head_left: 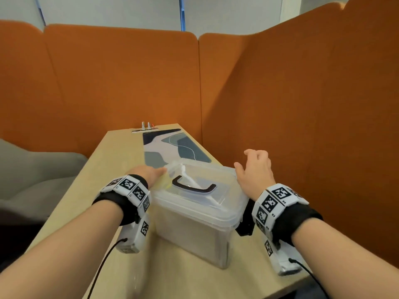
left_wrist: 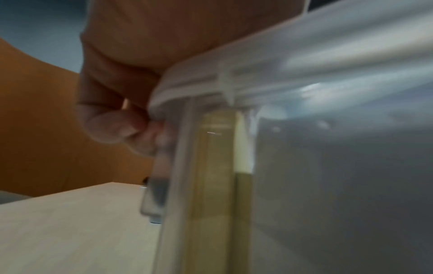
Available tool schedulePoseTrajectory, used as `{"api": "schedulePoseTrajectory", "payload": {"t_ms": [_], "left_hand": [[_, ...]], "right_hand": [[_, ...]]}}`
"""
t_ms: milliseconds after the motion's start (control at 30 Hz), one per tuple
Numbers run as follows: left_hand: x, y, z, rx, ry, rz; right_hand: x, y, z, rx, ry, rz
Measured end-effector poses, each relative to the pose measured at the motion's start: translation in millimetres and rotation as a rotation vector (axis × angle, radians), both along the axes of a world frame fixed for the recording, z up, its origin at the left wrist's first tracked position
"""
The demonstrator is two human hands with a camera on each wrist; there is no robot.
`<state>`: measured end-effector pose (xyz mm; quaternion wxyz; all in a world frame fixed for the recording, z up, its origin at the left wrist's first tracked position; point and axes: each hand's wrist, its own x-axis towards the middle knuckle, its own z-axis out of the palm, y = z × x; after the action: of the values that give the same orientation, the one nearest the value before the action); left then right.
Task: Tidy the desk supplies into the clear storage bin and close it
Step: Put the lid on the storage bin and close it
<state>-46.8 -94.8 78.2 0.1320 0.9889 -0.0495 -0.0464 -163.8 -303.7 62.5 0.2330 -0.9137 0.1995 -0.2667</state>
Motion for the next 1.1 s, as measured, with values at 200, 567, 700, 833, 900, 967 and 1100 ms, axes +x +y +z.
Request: {"api": "schedulePoseTrajectory", "payload": {"t_ms": [200, 567, 700, 833, 900, 967, 1100], "left_hand": [[1, 56, -12, 0.02, 0.025, 0.191], [-16, 92, -13, -0.074, 0.048, 0.356], [-12, 95, -17, -0.1, 0.027, 0.362], [-5, 96, -22, -0.124, 0.018, 0.385], [2, 99, -26, -0.157, 0.002, 0.439], [5, 102, -29, -0.201, -0.004, 0.484], [7, 101, -32, -0.416, 0.022, 0.47]], "right_hand": [[29, 34, 6, 0.473, 0.367, 0.112], [49, 69, -11, 0.729, 0.132, 0.2], [52, 72, 3, 0.53, 0.256, 0.19], [58, 81, 8, 0.485, 0.34, 0.188], [63, 87, 3, 0.436, 0.322, 0.176], [65, 93, 2, 0.379, 0.305, 0.132], [67, 97, 2, 0.282, 0.305, 0.086]]}}
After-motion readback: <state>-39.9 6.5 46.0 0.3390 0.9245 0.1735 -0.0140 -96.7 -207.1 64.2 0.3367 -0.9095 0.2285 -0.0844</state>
